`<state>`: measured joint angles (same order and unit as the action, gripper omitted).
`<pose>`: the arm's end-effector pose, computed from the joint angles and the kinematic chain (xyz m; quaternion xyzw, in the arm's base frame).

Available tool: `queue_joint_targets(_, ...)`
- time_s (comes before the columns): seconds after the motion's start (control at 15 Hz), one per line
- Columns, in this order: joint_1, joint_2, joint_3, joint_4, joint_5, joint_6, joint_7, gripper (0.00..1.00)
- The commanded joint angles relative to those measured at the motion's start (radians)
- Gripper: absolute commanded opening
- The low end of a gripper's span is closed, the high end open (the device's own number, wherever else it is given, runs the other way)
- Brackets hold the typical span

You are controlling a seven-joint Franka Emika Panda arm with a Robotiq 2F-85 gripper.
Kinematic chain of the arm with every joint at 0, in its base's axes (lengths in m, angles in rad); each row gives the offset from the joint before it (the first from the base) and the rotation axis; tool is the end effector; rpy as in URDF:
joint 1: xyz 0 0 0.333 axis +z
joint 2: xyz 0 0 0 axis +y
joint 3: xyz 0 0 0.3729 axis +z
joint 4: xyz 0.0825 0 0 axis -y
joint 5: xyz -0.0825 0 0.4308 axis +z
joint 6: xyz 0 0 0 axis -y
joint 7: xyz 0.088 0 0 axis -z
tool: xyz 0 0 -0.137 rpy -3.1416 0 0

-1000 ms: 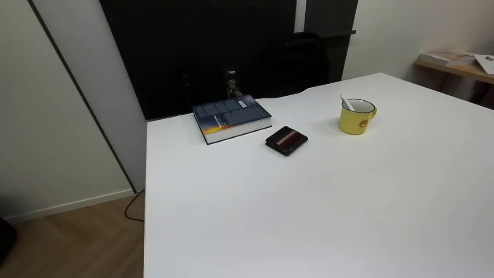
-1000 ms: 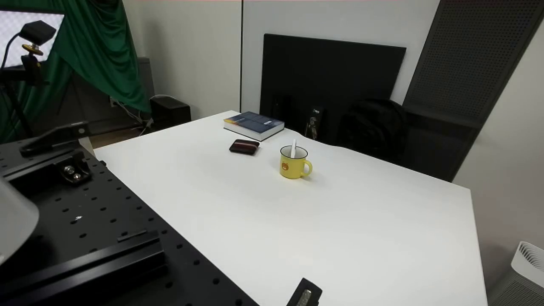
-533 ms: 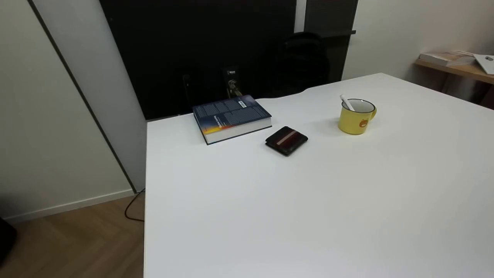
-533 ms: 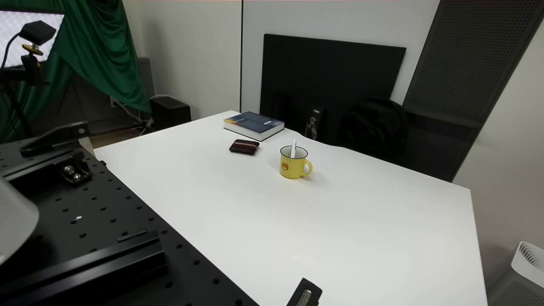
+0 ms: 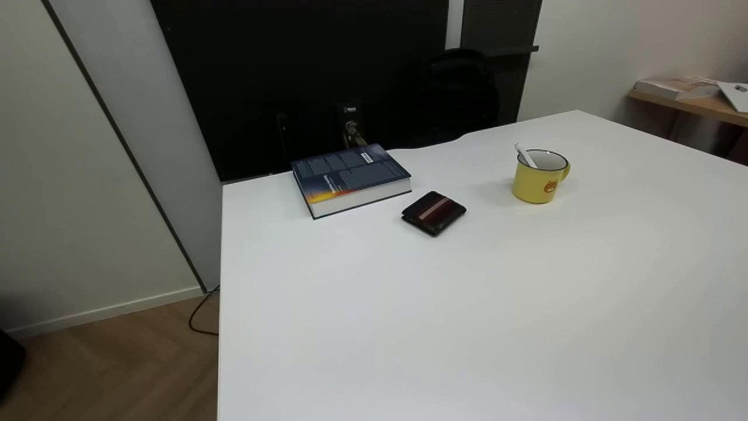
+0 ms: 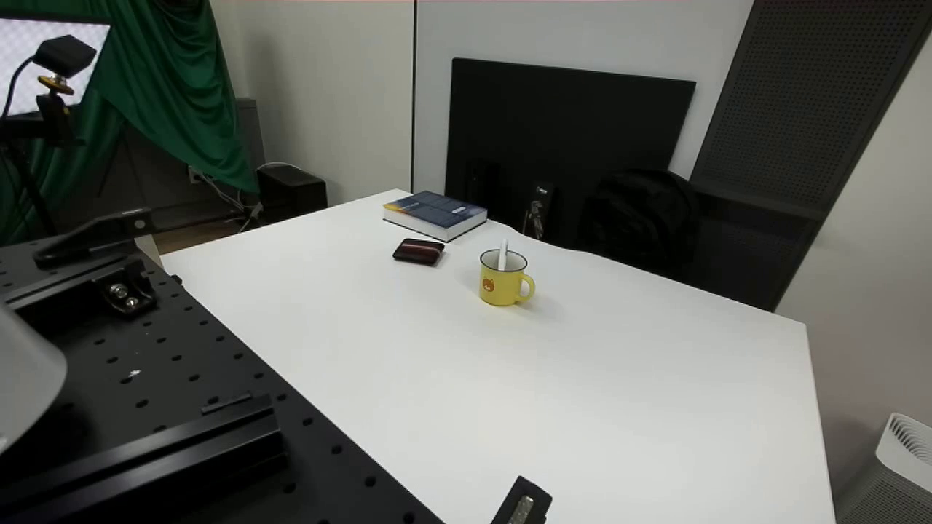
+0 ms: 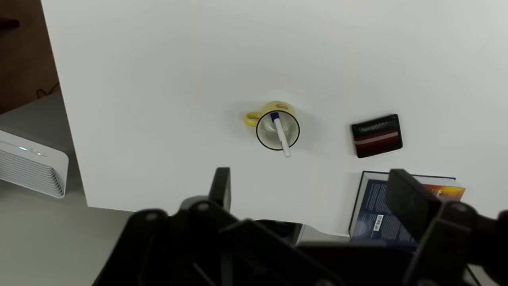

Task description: Take the marker out of the mug and put it on the table

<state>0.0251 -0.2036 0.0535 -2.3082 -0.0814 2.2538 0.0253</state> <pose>0.5244 0.0378 0.4443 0.9953 0.0497 0.0761 0.0349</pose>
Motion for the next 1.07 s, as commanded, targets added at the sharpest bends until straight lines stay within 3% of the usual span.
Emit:
queue_joint_targets(0.0,-0.009,0.133,-0.029,0.085,0.021,0.054,-0.044,1.00)
queue_joint_targets(0.27,-0.014,0.226,-0.044,0.131,0.042,0.084,-0.063,1.00)
queue_joint_targets(0.4,-0.017,0.259,-0.045,0.162,0.061,0.059,0.007,1.00)
queue_joint_targets(0.47,-0.009,0.175,-0.038,0.095,0.033,0.066,-0.029,1.00)
queue_joint_targets(1.0,-0.012,0.212,-0.040,0.125,0.045,0.064,-0.009,1.00)
